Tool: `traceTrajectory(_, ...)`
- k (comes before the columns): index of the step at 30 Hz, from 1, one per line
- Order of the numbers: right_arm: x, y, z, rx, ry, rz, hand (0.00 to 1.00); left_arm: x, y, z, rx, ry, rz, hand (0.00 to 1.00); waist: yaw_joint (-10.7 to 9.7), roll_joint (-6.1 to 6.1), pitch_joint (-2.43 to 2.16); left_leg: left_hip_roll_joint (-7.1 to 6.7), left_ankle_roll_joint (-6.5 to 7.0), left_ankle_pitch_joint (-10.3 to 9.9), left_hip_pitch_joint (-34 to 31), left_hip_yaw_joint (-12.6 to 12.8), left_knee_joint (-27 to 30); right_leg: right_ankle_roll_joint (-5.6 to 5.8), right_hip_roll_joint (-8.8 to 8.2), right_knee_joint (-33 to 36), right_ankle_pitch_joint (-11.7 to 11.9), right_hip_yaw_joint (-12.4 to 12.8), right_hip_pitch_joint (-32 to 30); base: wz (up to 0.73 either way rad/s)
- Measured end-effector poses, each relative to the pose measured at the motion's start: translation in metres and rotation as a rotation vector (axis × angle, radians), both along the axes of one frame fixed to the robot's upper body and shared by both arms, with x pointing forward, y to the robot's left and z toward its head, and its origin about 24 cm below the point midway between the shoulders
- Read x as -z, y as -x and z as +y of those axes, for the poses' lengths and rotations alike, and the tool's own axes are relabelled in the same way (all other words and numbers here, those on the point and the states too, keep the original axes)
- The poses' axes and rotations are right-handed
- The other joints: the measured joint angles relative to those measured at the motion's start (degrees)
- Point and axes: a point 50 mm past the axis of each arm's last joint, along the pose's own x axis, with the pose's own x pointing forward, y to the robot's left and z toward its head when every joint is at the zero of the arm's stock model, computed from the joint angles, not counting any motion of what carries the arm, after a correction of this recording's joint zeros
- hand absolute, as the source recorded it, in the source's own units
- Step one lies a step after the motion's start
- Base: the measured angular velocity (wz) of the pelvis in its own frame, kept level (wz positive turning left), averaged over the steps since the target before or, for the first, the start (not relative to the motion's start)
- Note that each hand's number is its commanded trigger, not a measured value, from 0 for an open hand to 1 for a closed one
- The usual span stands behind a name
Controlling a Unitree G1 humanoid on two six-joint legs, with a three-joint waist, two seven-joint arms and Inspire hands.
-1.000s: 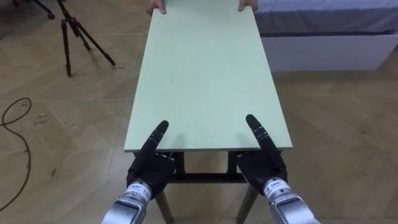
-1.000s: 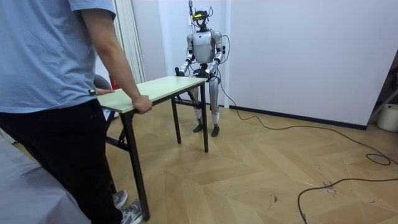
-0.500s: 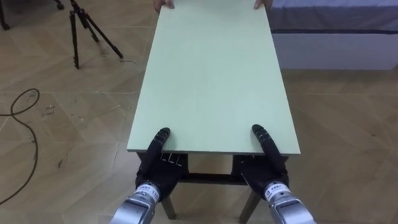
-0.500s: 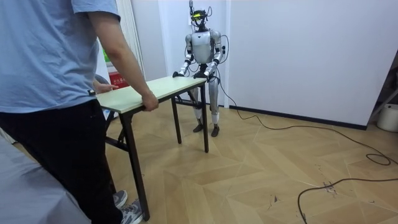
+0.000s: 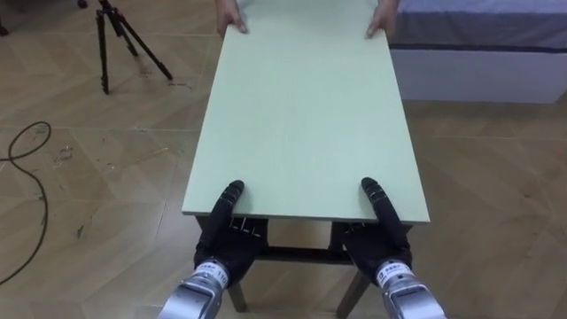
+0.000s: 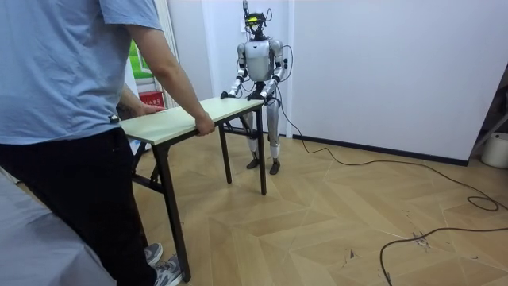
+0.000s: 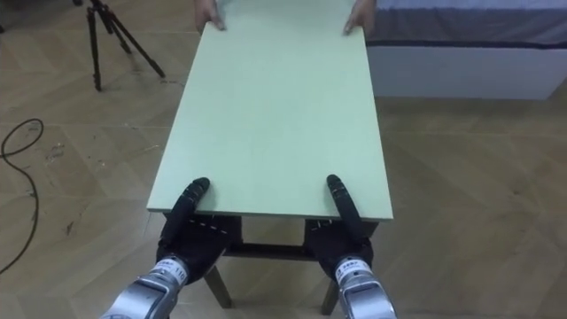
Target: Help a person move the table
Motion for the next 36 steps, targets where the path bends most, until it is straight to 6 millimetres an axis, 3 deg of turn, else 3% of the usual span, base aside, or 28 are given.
traceTrajectory(10, -0.002, 0.000, 0.000, -0.003, 0.003, 0.011, 1.00, -0.001, 0.003, 0.003, 0.001, -0.020, -0.005, 1.00, -0.72, -0.02, -0.10, -0.10, 0.00, 0.00, -0.09, 0.21, 0.01, 0.00, -0.05, 0.02, 0.00, -0.04, -0.03, 0.00)
traceTrajectory(17, -0.014, 0.002, -0.004, -0.020, 0.013, -0.015, 1.00, -0.013, 0.010, 0.003, -0.011, -0.012, -0.027, 1.00, -1.50, 0.23, -0.30, -0.09, 0.01, 0.01, -0.39, -0.01, -0.02, 0.00, -0.07, 0.37, 0.00, 0.62, -0.52, -0.02)
traceTrajectory(18, -0.016, 0.002, -0.005, -0.023, 0.016, -0.021, 1.00, -0.014, 0.011, 0.003, -0.012, -0.012, -0.034, 1.00, -1.40, 0.35, -0.38, 0.03, 0.02, 0.01, -0.42, -0.26, -0.03, 0.00, -0.04, 0.81, 0.00, 1.13, -1.02, -0.17)
traceTrajectory(20, -0.016, 0.002, -0.006, -0.023, 0.029, -0.022, 1.00, -0.014, 0.013, 0.000, -0.009, -0.015, -0.034, 1.00, -0.86, 1.05, -0.71, 0.68, 0.26, 0.23, 0.13, -4.47, -0.40, 0.02, 0.11, 6.10, -0.16, 1.29, -3.66, -0.29)
traceTrajectory(21, -0.015, 0.003, -0.004, -0.029, 0.033, -0.021, 1.00, -0.013, 0.017, 0.001, -0.018, -0.025, -0.036, 1.00, -0.70, 2.22, -0.91, 2.32, 0.28, 0.29, 0.83, -10.27, -0.82, -1.09, 3.02, 7.78, -2.48, 4.63, -7.78, -0.53)
traceTrajectory(22, -0.020, 0.002, 0.003, -0.054, 0.029, -0.037, 1.00, -0.016, 0.022, 0.007, -0.043, -0.036, -0.059, 1.00, -0.71, 2.41, -0.91, 3.34, 0.20, 0.26, 0.48, -11.85, -0.73, -4.25, 5.96, 0.17, 0.21, 7.80, -10.30, -0.49)
traceTrajectory(23, -0.022, 0.002, 0.006, -0.063, 0.026, -0.047, 1.00, -0.018, 0.025, 0.010, -0.054, -0.040, -0.070, 1.00, -0.80, 1.98, -1.11, 3.17, 0.05, 0.19, 0.25, -12.01, -0.79, -4.86, 6.33, -3.15, 3.22, 7.96, -11.15, -0.13)
traceTrajectory(24, -0.025, 0.006, 0.007, -0.064, 0.028, -0.052, 1.00, -0.019, 0.029, 0.010, -0.060, -0.034, -0.074, 1.00, -1.16, 1.66, -1.11, 2.73, -1.87, -1.18, 1.41, -11.18, -1.07, -5.01, 4.83, -2.59, 10.19, 6.14, -12.62, 0.29)
traceTrajectory(25, -0.022, 0.011, 0.004, -0.053, 0.030, -0.035, 1.00, -0.017, 0.033, 0.003, -0.051, -0.024, -0.055, 1.00, -1.54, 1.96, -1.09, 3.56, -3.16, -0.63, 2.48, -5.53, -2.24, -5.03, 4.92, -1.41, 9.78, 5.93, -11.50, 0.38)
traceTrajectory(27, -0.024, 0.013, 0.004, -0.028, 0.020, -0.047, 1.00, -0.021, 0.032, 0.001, -0.038, -0.029, -0.076, 1.00, -2.39, 1.40, -0.79, 4.29, -3.99, 0.60, 2.34, 1.21, -3.52, -4.78, 4.88, -1.04, 9.62, 6.12, -11.05, 0.51)
traceTrajectory(28, -0.030, 0.013, 0.002, -0.009, 0.014, -0.064, 1.00, -0.027, 0.028, -0.001, -0.030, -0.029, -0.105, 1.00, -2.92, 0.75, -0.83, 4.36, -3.76, 0.69, 1.73, 2.31, -3.51, -4.00, 4.74, -0.98, 9.03, 6.12, -11.60, 0.55)
traceTrajectory(30, -0.036, 0.013, 0.002, -0.004, 0.005, -0.080, 1.00, -0.033, 0.025, 0.000, -0.022, -0.032, -0.136, 1.00, -2.40, 0.03, -0.65, 3.84, -3.63, 0.62, 0.93, 2.29, -3.43, -4.04, 4.73, -0.96, 8.93, 6.31, -12.55, 0.07)
traceTrajectory(33, -0.037, 0.012, 0.001, -0.001, -0.002, -0.082, 1.00, -0.036, 0.025, -0.001, -0.018, -0.038, -0.151, 1.00, -1.98, 0.08, -0.64, 3.26, -3.52, 0.62, 0.59, 2.88, -3.37, -4.09, 4.39, -0.80, 8.86, 6.30, -12.73, -0.05)
traceTrajectory(36, -0.038, 0.013, 0.001, 0.002, -0.005, -0.081, 1.00, -0.038, 0.025, 0.000, -0.019, -0.050, -0.163, 1.00, -2.17, 0.17, -0.64, 2.84, -2.61, 0.60, 0.14, 3.13, -3.12, -4.04, 3.85, -0.43, 8.24, 6.12, -12.98, 0.08)
